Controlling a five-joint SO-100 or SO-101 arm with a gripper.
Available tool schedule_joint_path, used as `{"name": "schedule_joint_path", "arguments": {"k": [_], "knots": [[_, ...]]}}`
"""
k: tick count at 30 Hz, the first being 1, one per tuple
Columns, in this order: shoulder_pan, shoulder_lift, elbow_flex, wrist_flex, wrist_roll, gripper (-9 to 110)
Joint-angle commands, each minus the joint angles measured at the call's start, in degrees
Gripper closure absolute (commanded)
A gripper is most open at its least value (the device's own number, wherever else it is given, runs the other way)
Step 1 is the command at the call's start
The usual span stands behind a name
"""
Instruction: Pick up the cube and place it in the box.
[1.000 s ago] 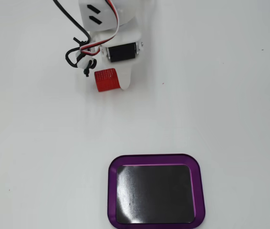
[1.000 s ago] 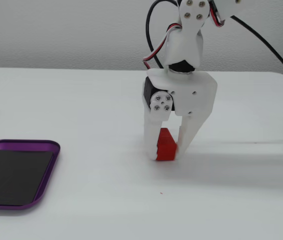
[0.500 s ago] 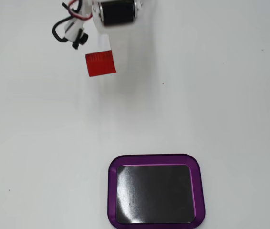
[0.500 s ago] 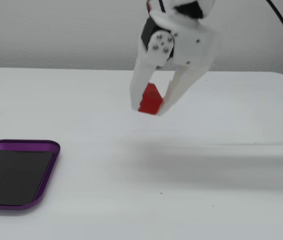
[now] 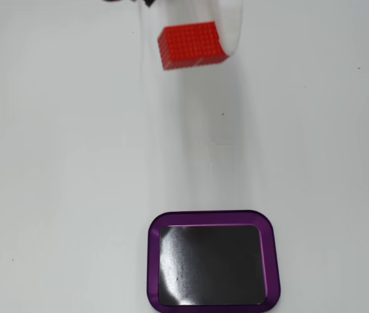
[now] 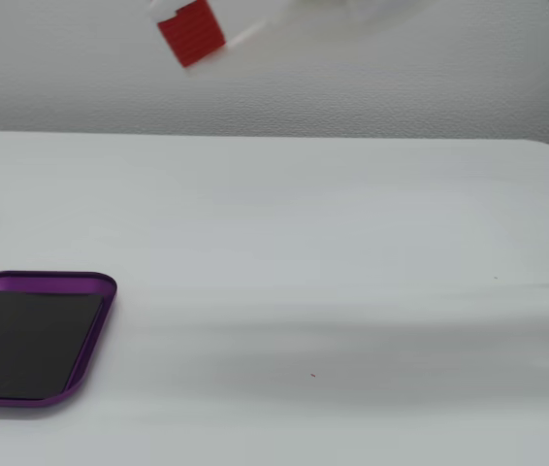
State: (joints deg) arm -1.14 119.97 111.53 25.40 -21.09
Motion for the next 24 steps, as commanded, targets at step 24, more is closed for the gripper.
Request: {"name": "schedule_joint_path", "arguments": {"k": [24], "knots": [[-0.4, -58.6, -47.5, 1.9, 7.2, 102]]}}
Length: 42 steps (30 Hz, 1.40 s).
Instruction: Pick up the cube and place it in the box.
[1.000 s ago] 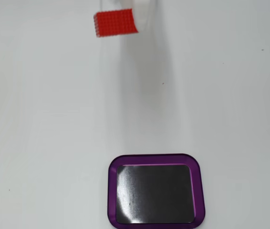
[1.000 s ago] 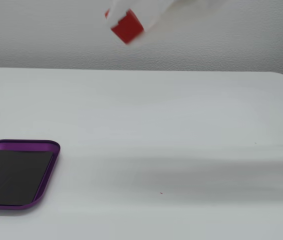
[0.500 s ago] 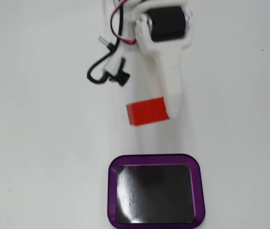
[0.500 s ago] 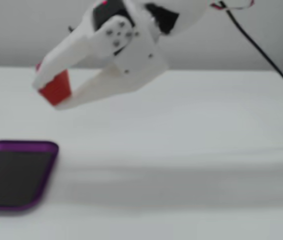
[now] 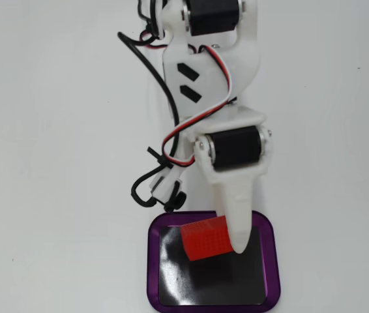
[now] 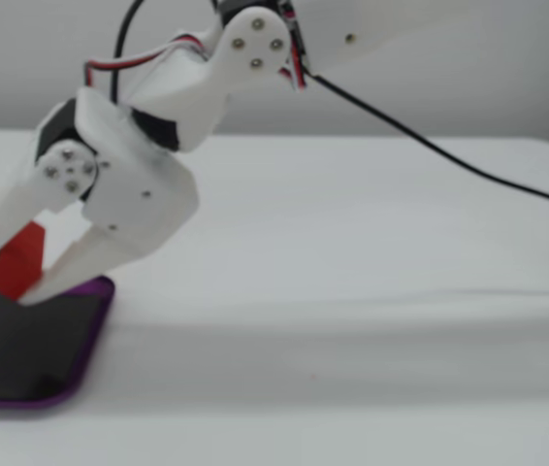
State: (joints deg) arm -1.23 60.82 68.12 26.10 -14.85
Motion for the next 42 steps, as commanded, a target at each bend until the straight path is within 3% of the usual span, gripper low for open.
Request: {"name": "schedule_joint_path", "arguments": {"k": [1, 8, 17, 30, 42], "knots": [[-0.4, 0.5, -4.3, 2.3, 1.0, 101], [-0.4, 0.8, -4.7, 12.0, 1.0, 87], [-0.4, 11.3, -4.6, 23.5, 1.1, 84], [0.2, 36.6, 2.1, 44.4, 4.1, 84], [1.0, 76.9, 27.5, 54.1, 4.0, 84]]}}
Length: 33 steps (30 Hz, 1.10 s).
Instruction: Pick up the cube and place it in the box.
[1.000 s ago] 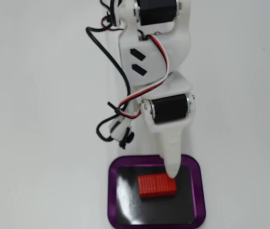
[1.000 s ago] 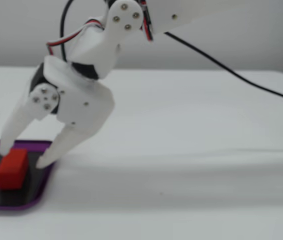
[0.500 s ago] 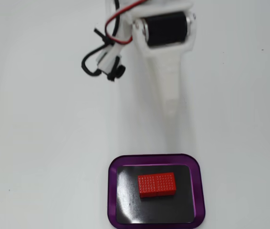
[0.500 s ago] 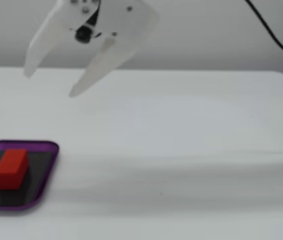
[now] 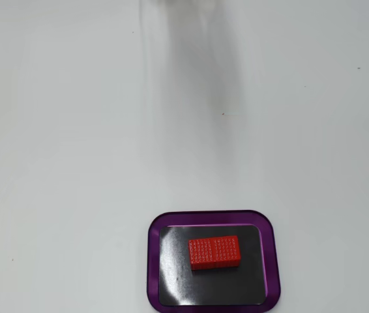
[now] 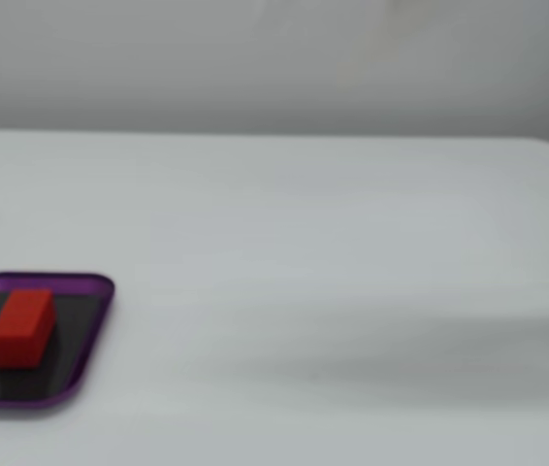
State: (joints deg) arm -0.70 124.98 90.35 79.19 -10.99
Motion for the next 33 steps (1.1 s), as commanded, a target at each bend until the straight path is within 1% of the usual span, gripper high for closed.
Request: {"name": "schedule_joint_path", "arguments": {"k": [1, 5, 11, 15, 23, 27, 31, 33], "knots": [[1.5, 17.2, 8.3, 1.1, 0.3, 84], [4.4, 35.2, 21.9, 0.6, 0.4, 84], [4.6, 62.1, 40.9, -1.9, 0.3, 85], [4.6, 74.2, 52.9, -2.7, 0.4, 85], [4.5, 67.1, 56.4, -4.7, 0.5, 84], [4.5, 65.6, 62.6, -7.1, 0.5, 84], [4.2, 66.2, 73.0, -8.6, 0.9, 84], [4.4, 66.2, 76.8, -8.7, 4.0, 84]]}}
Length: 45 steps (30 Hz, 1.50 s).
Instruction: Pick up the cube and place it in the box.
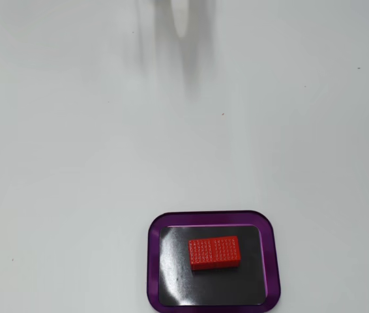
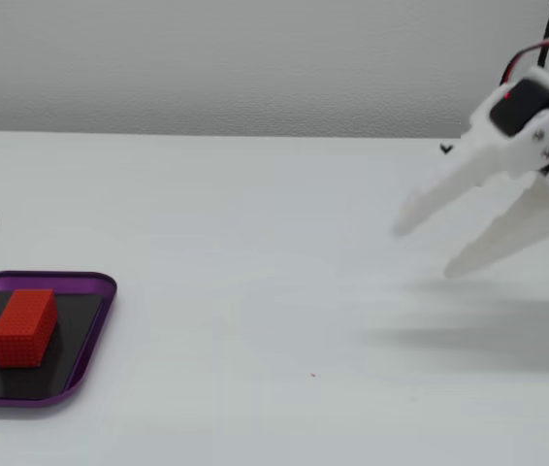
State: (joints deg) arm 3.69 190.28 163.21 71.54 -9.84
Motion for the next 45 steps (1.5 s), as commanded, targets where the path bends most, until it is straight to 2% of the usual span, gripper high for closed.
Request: {"name": "schedule_joint_path", "arguments": {"k": [1, 4, 10, 15, 45], "knots": [[0.0, 0.9, 5.3, -1.1, 5.4, 84], [0.0, 0.9, 6.4, -1.1, 11.9, 84], [0.1, 0.9, 8.9, -1.1, 12.2, 86], [0.1, 0.9, 9.6, -0.8, 12.1, 103], [-0.3, 0.9, 9.7, -0.2, 12.3, 102]]}}
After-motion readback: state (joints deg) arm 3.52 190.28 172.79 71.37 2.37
